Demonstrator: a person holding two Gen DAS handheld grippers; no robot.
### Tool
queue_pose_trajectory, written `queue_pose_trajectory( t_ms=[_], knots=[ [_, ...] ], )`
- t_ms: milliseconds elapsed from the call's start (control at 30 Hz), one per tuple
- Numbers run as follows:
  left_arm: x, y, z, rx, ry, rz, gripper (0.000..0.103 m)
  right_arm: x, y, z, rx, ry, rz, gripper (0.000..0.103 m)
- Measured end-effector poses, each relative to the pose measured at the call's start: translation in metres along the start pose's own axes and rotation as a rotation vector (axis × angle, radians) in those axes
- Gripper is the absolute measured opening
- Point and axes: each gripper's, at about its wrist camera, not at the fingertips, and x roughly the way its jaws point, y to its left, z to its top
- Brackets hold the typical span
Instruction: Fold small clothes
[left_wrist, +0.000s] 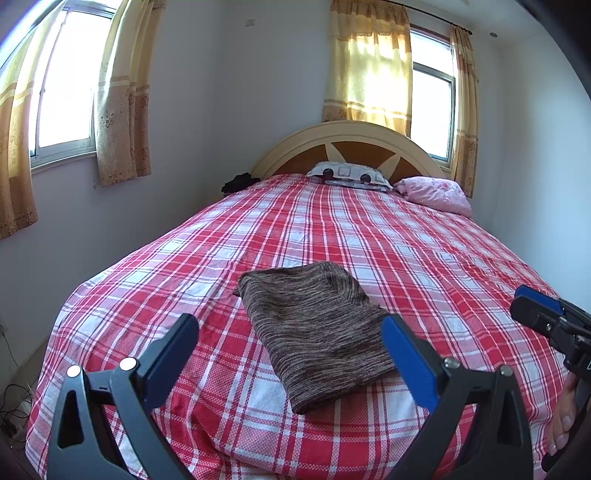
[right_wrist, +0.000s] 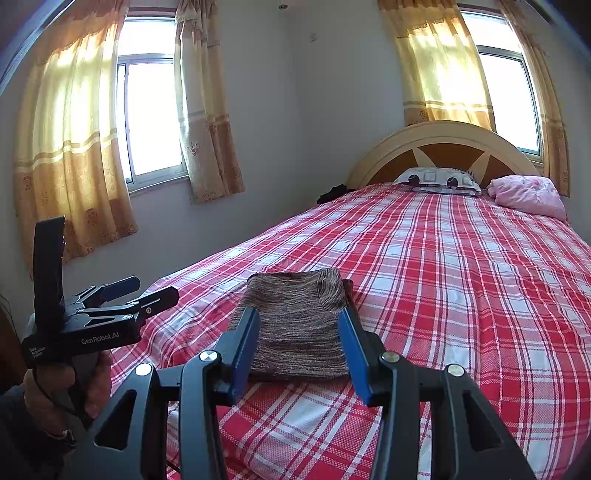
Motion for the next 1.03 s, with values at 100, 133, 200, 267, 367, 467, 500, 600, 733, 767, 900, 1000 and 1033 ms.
queue_pose_trajectory(
  t_ms=[100, 133, 200, 267, 367, 467, 500, 600, 733, 767, 900, 1000, 1033],
  knots=[
    [0.000, 0.000, 0.001, 0.005, -0.003, 0.004, 0.102, -0.002, -0.001, 0.000, 0.005, -0.009, -0.003, 0.046],
    [0.001, 0.001, 0.000, 0.007, -0.003, 0.006, 0.103, -0.002, -0.002, 0.000, 0.007, -0.012, -0.003, 0.046],
    [0.001, 0.000, 0.001, 0.015, -0.003, 0.013, 0.103, -0.003, -0.002, 0.001, 0.007, -0.018, -0.003, 0.046],
    [0.002, 0.000, 0.001, 0.022, 0.007, 0.004, 0.103, -0.005, -0.002, 0.002, 0.007, -0.024, -0.004, 0.046],
    [0.001, -0.001, 0.002, 0.021, -0.005, 0.010, 0.103, -0.005, -0.002, 0.002, 0.006, -0.024, -0.003, 0.046],
    [-0.001, 0.001, 0.004, 0.018, -0.017, 0.008, 0.103, -0.005, -0.001, 0.001, 0.006, -0.020, -0.001, 0.046],
    [0.000, 0.002, 0.004, 0.013, -0.015, 0.009, 0.103, -0.004, -0.001, 0.001, 0.005, -0.018, -0.001, 0.046],
    [0.002, 0.005, 0.005, 0.004, -0.011, 0.018, 0.103, -0.003, 0.001, -0.001, 0.002, -0.012, 0.003, 0.047],
    [0.005, 0.015, 0.005, -0.028, 0.003, -0.007, 0.103, 0.000, 0.004, -0.003, -0.006, 0.001, 0.007, 0.047],
    [0.005, 0.017, 0.004, -0.034, -0.005, -0.009, 0.103, 0.000, 0.004, -0.004, -0.007, 0.004, 0.008, 0.047],
    [0.004, 0.020, 0.004, -0.018, -0.026, 0.001, 0.103, 0.004, 0.008, -0.007, -0.014, 0.022, 0.013, 0.047],
    [0.003, 0.018, 0.004, -0.004, -0.038, 0.000, 0.103, 0.005, 0.008, -0.009, -0.015, 0.028, 0.013, 0.047],
    [0.004, 0.018, 0.004, 0.000, -0.040, -0.002, 0.103, 0.005, 0.008, -0.009, -0.015, 0.028, 0.012, 0.047]
  ],
)
